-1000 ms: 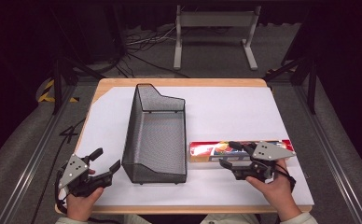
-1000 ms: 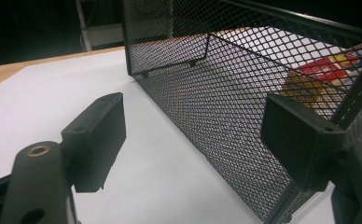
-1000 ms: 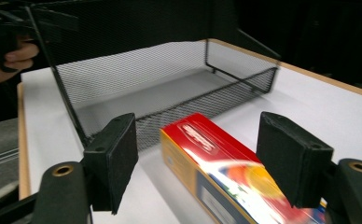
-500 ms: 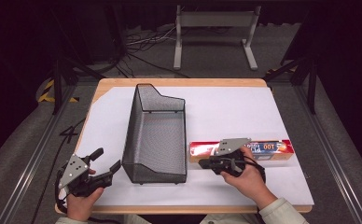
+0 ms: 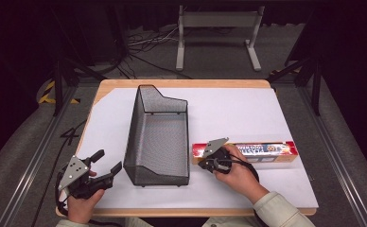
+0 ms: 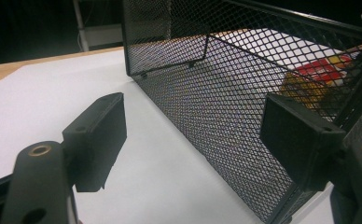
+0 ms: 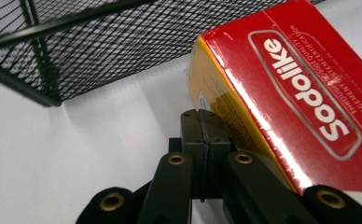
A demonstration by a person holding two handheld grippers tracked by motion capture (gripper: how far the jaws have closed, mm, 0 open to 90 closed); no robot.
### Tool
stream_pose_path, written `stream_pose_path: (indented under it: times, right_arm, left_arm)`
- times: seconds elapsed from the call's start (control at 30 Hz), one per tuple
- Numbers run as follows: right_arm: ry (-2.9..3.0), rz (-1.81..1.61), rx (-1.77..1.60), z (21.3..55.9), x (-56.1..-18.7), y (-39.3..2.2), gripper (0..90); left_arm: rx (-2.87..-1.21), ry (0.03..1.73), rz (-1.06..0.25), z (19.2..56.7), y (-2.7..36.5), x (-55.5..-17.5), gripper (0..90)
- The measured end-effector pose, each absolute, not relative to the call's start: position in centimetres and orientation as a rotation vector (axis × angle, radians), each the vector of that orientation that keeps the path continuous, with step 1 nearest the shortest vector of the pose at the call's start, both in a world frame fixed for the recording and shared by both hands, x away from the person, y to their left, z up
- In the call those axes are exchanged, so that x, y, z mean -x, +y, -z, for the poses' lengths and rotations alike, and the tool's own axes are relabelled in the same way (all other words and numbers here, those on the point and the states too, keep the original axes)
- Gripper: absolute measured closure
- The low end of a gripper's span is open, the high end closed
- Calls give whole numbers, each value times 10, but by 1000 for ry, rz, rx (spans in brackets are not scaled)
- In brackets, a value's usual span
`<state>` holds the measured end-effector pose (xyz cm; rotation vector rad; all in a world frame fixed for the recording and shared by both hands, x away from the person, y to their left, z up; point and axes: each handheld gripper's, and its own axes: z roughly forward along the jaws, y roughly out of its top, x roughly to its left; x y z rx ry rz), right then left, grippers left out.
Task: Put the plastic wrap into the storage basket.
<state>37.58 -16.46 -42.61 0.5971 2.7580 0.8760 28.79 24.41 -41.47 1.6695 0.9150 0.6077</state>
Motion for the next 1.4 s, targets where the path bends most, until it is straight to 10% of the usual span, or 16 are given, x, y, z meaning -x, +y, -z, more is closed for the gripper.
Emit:
stream_pose_path:
  times: [0.93,1.4]
  right_arm:
    - [2570,-762,-853,402,-467,-187,900]
    - [2412,-842,-1120,373,-456,-325,900]
  left_arm:
    - [-1673,926,-586,417,248,-289,235]
    - [-1689,921,-585,418,242,-292,231]
